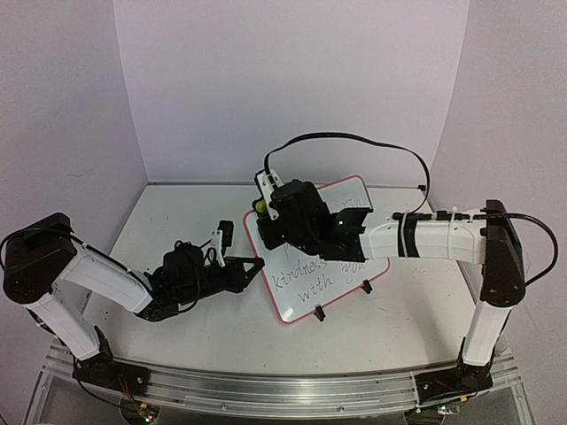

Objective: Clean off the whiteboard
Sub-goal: Erase the whiteboard at the center of the board.

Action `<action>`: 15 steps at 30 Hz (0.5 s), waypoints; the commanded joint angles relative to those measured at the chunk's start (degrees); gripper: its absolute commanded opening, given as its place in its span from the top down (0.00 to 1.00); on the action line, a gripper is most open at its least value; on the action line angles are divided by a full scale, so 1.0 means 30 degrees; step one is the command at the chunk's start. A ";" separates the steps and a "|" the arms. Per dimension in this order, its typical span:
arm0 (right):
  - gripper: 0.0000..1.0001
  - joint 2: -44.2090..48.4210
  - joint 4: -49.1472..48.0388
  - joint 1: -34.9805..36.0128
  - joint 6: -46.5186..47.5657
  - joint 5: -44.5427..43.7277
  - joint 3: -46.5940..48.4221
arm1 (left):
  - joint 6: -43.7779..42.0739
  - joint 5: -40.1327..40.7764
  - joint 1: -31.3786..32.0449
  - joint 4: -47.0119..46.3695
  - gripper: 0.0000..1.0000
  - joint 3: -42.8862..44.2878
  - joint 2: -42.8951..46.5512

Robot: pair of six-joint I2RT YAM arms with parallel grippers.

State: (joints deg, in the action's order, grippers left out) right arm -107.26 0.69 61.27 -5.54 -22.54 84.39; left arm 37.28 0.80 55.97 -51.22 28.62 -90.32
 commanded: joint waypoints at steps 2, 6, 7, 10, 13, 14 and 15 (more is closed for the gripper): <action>1.00 -0.0842 0.0431 -0.0737 0.0614 -0.0288 0.0504 | -0.1960 -0.2023 0.0945 -0.0784 1.00 0.0262 0.0759; 1.00 -0.0097 0.0495 -0.0797 0.0396 -0.0047 -0.1256 | -0.2053 -0.1994 0.0945 -0.0794 1.00 0.0216 0.0861; 1.00 0.0097 0.0498 -0.0799 0.0296 0.0022 -0.1873 | -0.2064 -0.2018 0.0945 -0.0785 1.00 0.0231 0.0860; 1.00 0.0633 0.0488 -0.0878 -0.0023 0.0151 -0.3399 | -0.2091 -0.2079 0.0945 -0.0800 1.00 0.0272 0.0837; 1.00 0.1074 0.0501 -0.1012 -0.0268 0.0211 -0.4467 | -0.2128 -0.2116 0.0945 -0.0768 1.00 0.0287 0.0893; 1.00 0.1214 0.0501 -0.1096 -0.0356 0.0253 -0.4754 | -0.2126 -0.2146 0.0945 -0.0768 1.00 0.0304 0.0895; 1.00 0.1298 0.0496 -0.1183 -0.0401 0.0277 -0.4847 | -0.2114 -0.2167 0.0945 -0.0768 1.00 0.0306 0.0896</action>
State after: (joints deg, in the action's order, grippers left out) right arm -102.71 -3.70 60.34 -5.66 -21.29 74.15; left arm 36.49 0.68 56.10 -51.00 28.62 -90.24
